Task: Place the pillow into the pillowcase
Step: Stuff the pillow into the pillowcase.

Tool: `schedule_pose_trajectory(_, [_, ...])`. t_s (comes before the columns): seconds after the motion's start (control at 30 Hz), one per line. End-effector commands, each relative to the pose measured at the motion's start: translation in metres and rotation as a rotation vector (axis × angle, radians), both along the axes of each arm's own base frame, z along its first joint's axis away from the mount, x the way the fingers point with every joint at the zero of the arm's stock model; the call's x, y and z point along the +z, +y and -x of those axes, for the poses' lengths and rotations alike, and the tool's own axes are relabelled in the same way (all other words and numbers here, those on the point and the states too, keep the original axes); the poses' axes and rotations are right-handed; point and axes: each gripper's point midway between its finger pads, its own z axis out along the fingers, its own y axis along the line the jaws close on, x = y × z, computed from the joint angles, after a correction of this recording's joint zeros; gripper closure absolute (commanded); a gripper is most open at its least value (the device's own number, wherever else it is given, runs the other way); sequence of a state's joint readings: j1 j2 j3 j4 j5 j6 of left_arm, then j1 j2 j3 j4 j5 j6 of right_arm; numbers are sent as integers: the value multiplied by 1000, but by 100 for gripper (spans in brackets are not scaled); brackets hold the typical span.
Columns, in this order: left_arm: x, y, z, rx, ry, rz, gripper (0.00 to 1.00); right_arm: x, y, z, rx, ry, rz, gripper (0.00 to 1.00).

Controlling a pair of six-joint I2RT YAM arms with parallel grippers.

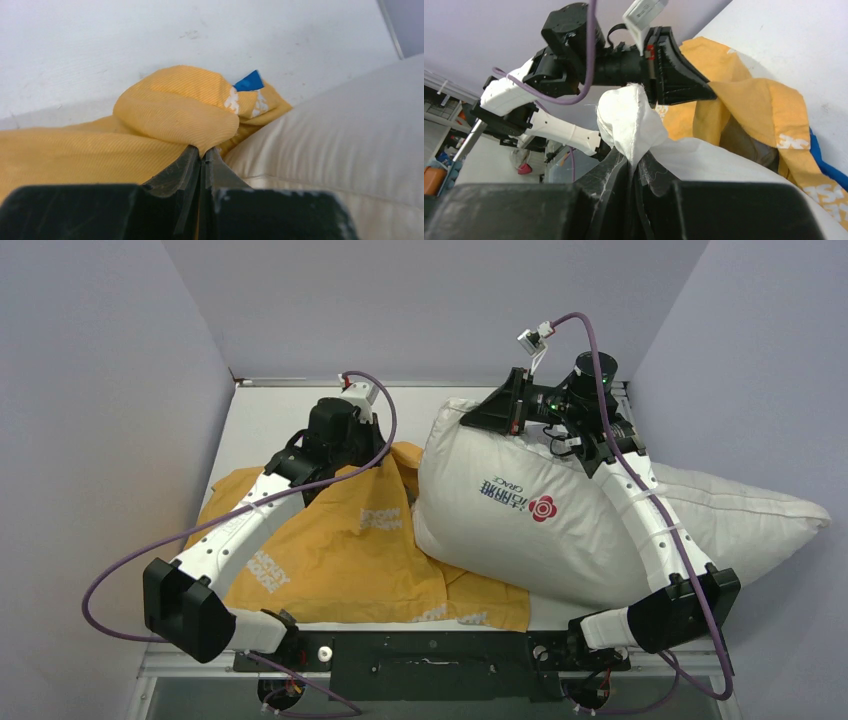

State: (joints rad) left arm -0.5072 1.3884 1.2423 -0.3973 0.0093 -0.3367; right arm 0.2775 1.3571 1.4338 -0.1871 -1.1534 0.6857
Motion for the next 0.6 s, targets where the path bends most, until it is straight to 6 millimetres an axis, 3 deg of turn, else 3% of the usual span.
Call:
schedule_pose_trajectory(0.0, [70,-23,11,-133,-196,185,100,82,4,19,69,-283,-162,95])
schedule_pose_trajectory(0.1, [89,-31,27,-204,-245,250,100,92,6,18,81,-289,-200,95])
schedule_pose_trajectory(0.23, [100,-31,41,-229,-273,289,100,100,6,15,79,-300,-225,95])
schedule_pose_trajectory(0.57, [85,-14,63,-195,-270,298,100,134,-2,16,80,-380,-258,95])
